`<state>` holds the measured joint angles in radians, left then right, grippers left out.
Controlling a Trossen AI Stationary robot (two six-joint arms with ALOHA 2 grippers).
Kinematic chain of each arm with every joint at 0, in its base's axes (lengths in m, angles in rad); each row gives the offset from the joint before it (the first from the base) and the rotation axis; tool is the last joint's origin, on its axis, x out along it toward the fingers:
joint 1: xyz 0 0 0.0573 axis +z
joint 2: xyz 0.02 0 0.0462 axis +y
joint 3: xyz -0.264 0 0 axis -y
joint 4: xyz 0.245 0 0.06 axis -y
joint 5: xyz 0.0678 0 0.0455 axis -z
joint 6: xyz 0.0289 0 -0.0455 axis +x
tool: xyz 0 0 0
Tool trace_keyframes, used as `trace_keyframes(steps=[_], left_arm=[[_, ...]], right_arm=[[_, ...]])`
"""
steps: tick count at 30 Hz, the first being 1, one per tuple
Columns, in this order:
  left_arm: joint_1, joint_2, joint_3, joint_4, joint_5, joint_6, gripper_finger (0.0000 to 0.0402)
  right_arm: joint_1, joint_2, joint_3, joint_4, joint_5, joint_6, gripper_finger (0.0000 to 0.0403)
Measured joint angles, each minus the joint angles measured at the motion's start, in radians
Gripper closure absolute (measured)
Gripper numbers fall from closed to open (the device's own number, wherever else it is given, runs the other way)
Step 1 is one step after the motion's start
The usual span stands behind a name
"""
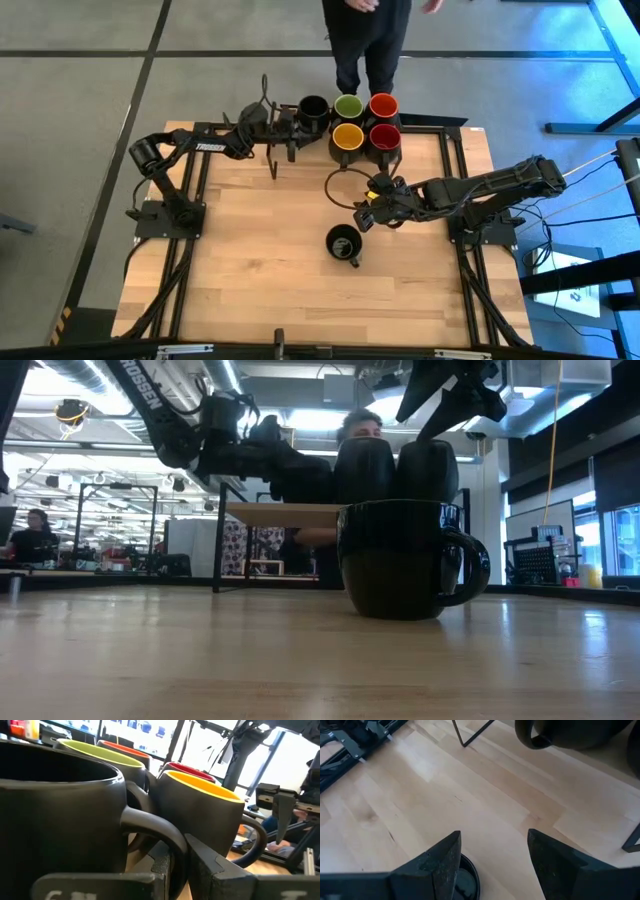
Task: Place coffee mugs
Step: Adjust the black mug on the shelf
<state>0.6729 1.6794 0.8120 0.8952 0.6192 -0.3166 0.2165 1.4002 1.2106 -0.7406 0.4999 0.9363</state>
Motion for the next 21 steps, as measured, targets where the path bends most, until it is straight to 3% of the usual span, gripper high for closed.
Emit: trace_keyframes(steps=[8, 21], left_arm=[[-0.001, 0.000, 0.000, -0.003, -0.025, -0.007, 0.0354], [0.037, -0.051, -0.001, -0.082, 0.042, -0.016, 0.0267]], right_arm=[[0.000, 0.000, 0.000, 0.000, -0.003, 0.000, 0.0185], [0.000, 0.000, 0.000, -0.001, -0.003, -0.025, 0.0185]])
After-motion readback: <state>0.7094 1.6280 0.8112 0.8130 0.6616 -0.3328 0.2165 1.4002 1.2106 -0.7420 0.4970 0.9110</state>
